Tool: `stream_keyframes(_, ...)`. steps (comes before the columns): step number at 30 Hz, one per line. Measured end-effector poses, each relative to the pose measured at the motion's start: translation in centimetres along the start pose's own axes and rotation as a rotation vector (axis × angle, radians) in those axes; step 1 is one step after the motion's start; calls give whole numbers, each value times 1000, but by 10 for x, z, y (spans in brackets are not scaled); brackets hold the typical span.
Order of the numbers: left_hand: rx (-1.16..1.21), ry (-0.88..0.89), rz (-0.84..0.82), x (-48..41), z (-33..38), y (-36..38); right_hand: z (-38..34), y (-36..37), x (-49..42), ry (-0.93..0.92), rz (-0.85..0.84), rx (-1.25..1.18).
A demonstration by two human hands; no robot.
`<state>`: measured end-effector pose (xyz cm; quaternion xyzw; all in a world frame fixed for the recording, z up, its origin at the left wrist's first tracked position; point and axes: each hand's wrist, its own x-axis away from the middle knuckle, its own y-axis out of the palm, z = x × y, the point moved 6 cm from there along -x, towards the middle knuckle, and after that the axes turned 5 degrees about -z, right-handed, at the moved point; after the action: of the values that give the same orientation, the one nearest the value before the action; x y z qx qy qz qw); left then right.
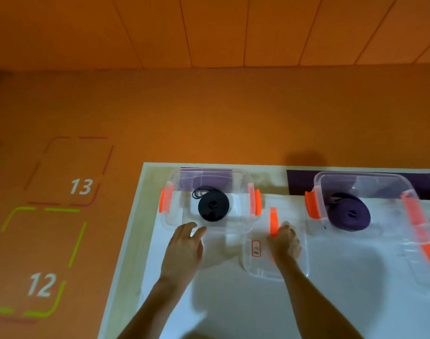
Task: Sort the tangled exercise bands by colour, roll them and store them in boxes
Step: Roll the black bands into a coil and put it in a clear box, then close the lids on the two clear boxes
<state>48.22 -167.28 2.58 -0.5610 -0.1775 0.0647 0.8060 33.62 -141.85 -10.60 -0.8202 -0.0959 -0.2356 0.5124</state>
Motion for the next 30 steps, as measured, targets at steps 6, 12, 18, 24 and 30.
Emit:
stream_keyframes(6,11,-14,-33,2,-1,4,20,-13,30,37,-82,83)
stream_keyframes(12,44,16,-28,4,-6,13,44,-31,92,81,-110,90)
stream_keyframes(18,58,141,72,6,-10,20,61,-60,140,88,-84,75)
stream_keyframes(24,73,187,54,4,-11,23,50,-96,155,33,-32,69)
stream_keyframes(30,268,46,35,4,-35,5,-34,-109,125,-257,33,184)
